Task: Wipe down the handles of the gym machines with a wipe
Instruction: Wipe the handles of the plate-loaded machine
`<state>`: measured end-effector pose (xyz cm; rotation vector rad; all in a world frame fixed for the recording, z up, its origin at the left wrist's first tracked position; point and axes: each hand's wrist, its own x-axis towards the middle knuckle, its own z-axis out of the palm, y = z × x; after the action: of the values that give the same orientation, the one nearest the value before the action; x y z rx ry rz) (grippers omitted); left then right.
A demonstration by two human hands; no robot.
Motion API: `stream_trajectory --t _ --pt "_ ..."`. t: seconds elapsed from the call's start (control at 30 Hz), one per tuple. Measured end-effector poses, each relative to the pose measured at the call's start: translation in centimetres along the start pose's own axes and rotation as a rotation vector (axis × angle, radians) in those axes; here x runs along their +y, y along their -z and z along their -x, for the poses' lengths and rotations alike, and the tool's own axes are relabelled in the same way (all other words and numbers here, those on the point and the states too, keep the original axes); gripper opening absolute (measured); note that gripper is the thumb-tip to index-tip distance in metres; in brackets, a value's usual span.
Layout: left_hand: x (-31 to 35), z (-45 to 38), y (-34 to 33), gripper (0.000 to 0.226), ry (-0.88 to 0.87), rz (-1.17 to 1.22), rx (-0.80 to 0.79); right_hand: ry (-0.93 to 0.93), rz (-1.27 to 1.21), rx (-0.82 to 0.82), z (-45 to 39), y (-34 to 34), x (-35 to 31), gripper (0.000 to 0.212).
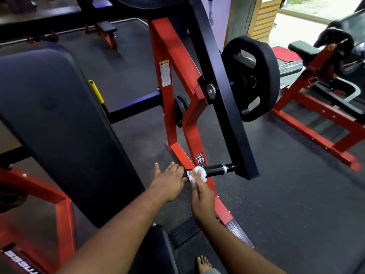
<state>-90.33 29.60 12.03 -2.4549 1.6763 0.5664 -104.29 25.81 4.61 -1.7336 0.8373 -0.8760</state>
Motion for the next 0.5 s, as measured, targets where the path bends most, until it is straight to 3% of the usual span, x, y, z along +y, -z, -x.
stream_trajectory --t 0.07,0.13,0.2,0.27,0.4,0.5 --pt "-0.1 0.1 -0.1 0.050 0.006 0.006 0.011 -0.212 -0.306 0.129 1.4 0.2 0.0 0.030" --pt "-0.1 0.1 -0.2 0.052 0.009 0.004 0.011 -0.649 -0.722 0.399 1.7 0.4 0.1 0.031" --pt "-0.1 0.1 -0.3 0.052 0.011 -0.004 0.002 -0.935 -1.067 0.474 1.1 0.0 -0.7 0.035" --pt "-0.1 0.0 -0.3 0.053 0.016 -0.009 -0.003 -1.001 -1.194 0.430 -0.5 -1.5 -2.2 0.033" --pt "0.0 0.0 -0.3 0.054 0.018 -0.011 -0.002 -1.034 -1.202 0.336 -1.7 -5.2 -3.7 0.033" --pt "-0.1 0.0 -0.3 0.058 0.023 -0.003 0.005 -1.062 -1.194 0.392 -1.9 -4.4 -3.7 0.029"
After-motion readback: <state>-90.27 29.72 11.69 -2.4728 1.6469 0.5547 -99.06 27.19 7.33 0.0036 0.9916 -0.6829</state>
